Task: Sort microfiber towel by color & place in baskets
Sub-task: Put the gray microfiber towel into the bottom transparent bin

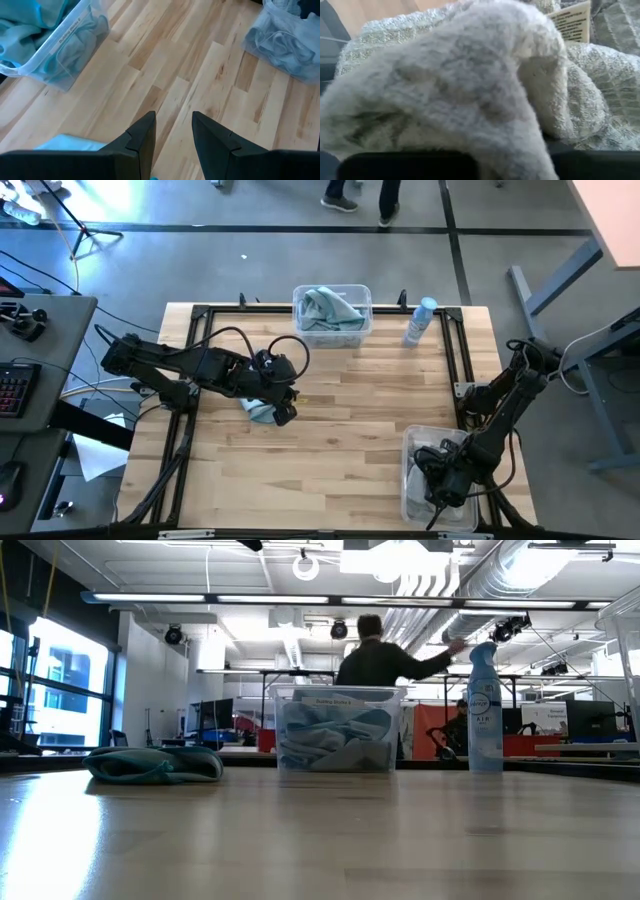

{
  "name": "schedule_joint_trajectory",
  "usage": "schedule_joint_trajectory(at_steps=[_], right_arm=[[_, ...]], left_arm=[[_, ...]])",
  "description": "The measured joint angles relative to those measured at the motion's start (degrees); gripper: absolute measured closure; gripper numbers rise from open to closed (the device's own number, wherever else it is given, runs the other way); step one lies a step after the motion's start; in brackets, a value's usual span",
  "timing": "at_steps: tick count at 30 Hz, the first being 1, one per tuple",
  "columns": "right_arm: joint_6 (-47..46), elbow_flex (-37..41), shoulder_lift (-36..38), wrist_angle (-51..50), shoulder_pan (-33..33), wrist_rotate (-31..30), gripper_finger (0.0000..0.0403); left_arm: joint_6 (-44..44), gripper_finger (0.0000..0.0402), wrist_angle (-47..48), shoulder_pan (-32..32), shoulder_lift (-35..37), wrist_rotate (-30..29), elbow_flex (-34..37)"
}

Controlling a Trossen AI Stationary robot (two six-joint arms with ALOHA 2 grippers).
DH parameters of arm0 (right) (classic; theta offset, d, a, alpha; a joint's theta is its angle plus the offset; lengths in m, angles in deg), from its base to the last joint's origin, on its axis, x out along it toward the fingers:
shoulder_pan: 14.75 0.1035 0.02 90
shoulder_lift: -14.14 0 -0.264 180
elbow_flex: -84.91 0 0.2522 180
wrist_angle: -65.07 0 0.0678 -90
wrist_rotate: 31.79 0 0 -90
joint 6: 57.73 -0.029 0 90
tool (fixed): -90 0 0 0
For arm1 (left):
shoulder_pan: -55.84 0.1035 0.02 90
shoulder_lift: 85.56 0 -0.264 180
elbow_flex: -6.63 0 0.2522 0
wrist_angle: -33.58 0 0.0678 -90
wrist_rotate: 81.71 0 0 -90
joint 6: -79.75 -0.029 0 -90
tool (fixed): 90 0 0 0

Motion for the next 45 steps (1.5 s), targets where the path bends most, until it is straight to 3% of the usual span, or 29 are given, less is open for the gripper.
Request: schedule_joint_trajectory(at_steps=[7, 17, 21, 26, 31, 36, 39, 41, 45], right_arm=[[-0.03, -0.04, 2.62, 0.33, 0.0, 0.35, 0.0279], [-2.84, -0.04, 14.16, -0.27, 0.04, -4.02, 0.0277], [0.56, -0.04, 18.35, -0.38, 0.01, -10.5, 0.0306], [7.8, -0.04, 23.5, 0.06, 0.0, -18.35, 0.0389], [16.46, -1.24, 26.31, 0.68, -1.72, -27.91, 0.0385], [35.06, -6.23, 26.07, 1.8, -8.31, -31.95, 0.0396], [45.91, -9.06, 25.5, 2.24, -13.48, -28.75, 0.0398], [50.04, -10.34, 25.38, 1.92, -16.53, -21.98, 0.04], [47.59, -11.7, 25.4, -0.41, -18.06, -9.68, 0.0401]], left_arm=[[0.0, 0.0285, 0.0, 0.0, 0.0, -0.58, 0.0], [0.02, 0.0285, -0.02, 0.02, 0.0, -0.62, 0.0], [0.19, 0.0285, -0.01, 0.02, 0.0, -0.63, 0.0], [0.19, 0.0285, 0.0, 0.02, 0.0, -0.62, 0.0], [0.19, 0.0285, 0.0, 0.02, 0.0, -0.64, 0.0], [0.04, 0.0285, -0.02, 0.02, 0.0, -0.65, 0.0], [0.09, 0.0285, -0.02, 0.02, 0.0, -0.67, 0.0], [1.31, 0.0285, -0.02, 0.02, 0.0, -0.67, 0.0], [5.82, 0.0285, 0.0, -0.02, 0.0, -0.64, 0.0]])
